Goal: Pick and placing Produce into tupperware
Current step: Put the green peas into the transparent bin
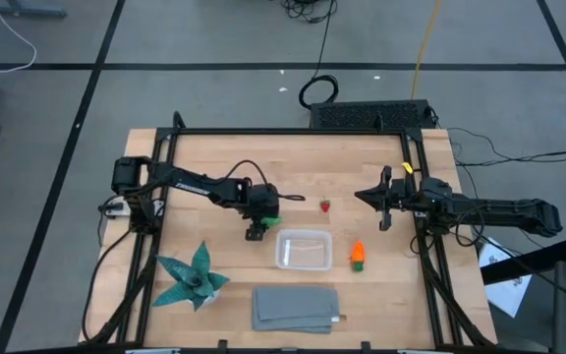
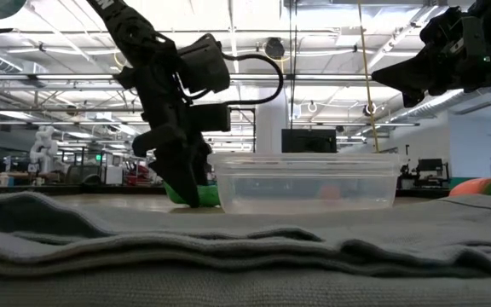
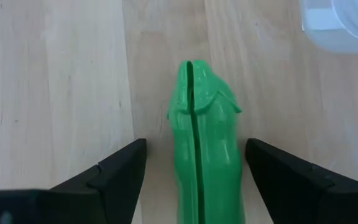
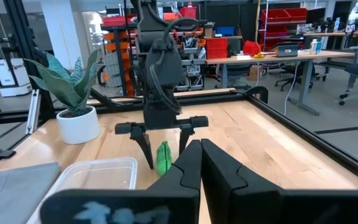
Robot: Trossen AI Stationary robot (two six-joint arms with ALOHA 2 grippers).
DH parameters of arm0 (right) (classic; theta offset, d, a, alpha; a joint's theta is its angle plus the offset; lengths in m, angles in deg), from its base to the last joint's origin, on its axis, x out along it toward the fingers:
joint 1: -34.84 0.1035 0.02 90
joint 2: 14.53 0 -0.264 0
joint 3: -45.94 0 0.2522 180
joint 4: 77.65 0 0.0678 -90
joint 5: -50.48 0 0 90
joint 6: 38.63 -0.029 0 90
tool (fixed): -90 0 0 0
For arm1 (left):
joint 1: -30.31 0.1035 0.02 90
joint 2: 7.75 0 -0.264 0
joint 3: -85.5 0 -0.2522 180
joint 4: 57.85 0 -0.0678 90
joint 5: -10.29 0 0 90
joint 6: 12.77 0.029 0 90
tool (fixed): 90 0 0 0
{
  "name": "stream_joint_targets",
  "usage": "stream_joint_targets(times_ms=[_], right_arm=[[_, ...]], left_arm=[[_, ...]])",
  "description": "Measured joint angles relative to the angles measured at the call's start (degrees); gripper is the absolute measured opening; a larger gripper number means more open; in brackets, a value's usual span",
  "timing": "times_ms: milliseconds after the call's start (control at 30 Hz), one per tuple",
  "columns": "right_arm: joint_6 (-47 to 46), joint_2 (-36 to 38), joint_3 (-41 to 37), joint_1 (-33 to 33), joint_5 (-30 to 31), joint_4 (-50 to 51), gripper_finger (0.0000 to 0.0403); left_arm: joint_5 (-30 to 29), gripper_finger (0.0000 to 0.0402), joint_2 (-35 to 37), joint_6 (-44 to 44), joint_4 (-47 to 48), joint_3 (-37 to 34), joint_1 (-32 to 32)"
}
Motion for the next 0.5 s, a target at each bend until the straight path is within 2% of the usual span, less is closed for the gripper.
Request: stream_joint_targets(times_ms=[233,500], right_arm=[[0.00,-0.06,0.00,0.00,0.00,0.00,0.0000],[0.02,-0.06,0.00,0.00,0.00,0.00,0.0000]], left_arm=[[0.39,0.0273,0.59,0.24,-0.15,-0.08,0.15],[0.74,0.0199,0.52,0.77,-0.70,-0.10,0.11]])
